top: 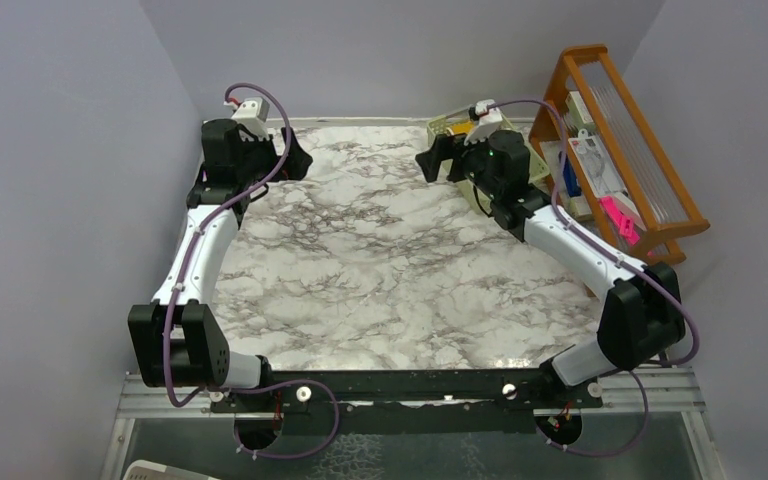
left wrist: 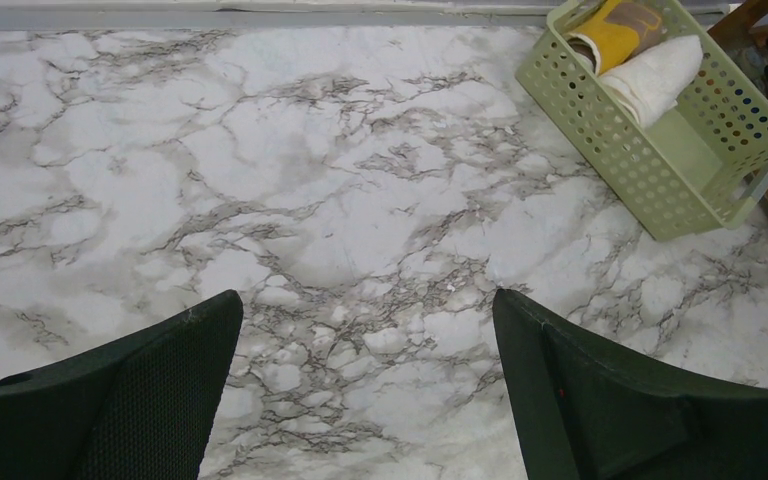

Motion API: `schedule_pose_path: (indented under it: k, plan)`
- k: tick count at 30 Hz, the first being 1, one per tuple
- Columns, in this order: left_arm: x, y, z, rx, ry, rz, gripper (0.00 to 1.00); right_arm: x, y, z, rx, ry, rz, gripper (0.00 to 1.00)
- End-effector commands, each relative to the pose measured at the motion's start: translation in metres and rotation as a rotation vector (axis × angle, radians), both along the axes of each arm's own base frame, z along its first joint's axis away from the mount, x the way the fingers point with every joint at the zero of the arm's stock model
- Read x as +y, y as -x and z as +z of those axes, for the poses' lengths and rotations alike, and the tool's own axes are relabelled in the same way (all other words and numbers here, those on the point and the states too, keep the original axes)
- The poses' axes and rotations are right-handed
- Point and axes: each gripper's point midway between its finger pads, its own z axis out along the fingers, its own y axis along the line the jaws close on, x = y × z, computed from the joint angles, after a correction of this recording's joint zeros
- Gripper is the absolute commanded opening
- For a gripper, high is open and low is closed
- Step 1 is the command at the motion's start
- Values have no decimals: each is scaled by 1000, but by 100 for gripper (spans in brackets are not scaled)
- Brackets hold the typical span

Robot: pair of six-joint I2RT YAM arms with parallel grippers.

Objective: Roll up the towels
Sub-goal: Reset both arms

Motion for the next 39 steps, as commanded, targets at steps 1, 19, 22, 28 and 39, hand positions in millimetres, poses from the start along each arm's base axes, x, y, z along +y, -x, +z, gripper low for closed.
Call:
schedule_pose_path:
  k: [1, 19, 22, 28, 39]
  plan:
    - [5, -2, 34, -113, 19, 41, 99, -14, 3, 43, -143, -71, -74, 100]
    - [32, 41, 82, -407, 115, 253, 99, -45, 48, 70, -346, -177, -113, 100]
    - [28, 41, 81, -350, 90, 222, 99, -23, 30, 44, -128, -76, -51, 100]
    - [37, 31, 60, -188, -31, 227, 99, 0, 13, 22, 131, -180, -68, 100]
    - [36, 8, 77, -252, -44, 213, 99, -16, 3, 49, 39, -183, -154, 99]
